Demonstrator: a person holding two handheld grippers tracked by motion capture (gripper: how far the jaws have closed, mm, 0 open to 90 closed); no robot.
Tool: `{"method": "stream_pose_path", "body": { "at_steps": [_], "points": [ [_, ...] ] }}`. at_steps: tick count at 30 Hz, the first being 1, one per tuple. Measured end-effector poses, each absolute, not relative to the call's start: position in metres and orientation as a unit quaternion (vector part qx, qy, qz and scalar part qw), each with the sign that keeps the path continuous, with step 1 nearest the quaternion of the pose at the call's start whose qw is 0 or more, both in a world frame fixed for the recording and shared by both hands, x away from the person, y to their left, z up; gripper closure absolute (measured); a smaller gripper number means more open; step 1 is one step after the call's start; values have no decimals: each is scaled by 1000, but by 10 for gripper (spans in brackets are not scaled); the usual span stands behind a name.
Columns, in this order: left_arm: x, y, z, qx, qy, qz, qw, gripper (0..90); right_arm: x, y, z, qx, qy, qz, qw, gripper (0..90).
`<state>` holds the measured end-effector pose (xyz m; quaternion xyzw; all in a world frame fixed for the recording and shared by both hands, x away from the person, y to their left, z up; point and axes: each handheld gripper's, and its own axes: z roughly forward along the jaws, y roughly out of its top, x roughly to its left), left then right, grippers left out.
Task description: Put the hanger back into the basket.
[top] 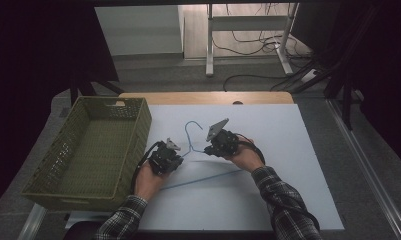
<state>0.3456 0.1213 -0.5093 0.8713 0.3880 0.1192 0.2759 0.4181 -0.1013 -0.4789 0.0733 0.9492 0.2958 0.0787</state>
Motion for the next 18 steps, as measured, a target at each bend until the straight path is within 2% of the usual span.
{"method": "stream_pose_path", "body": {
  "at_steps": [3,8,9,18],
  "points": [
    [344,118,-510,881,371,108,272,857,418,-102,-478,77,949,294,88,853],
    [344,118,-509,884,361,99,279,863,418,-105,-478,81,949,292,83,854],
    [342,119,-506,883,357,96,289,863,418,-107,-477,88,946,302,82,813],
    [333,121,-484,876,341,90,328,866,410,-127,-446,117,934,327,89,721]
  ]
}}
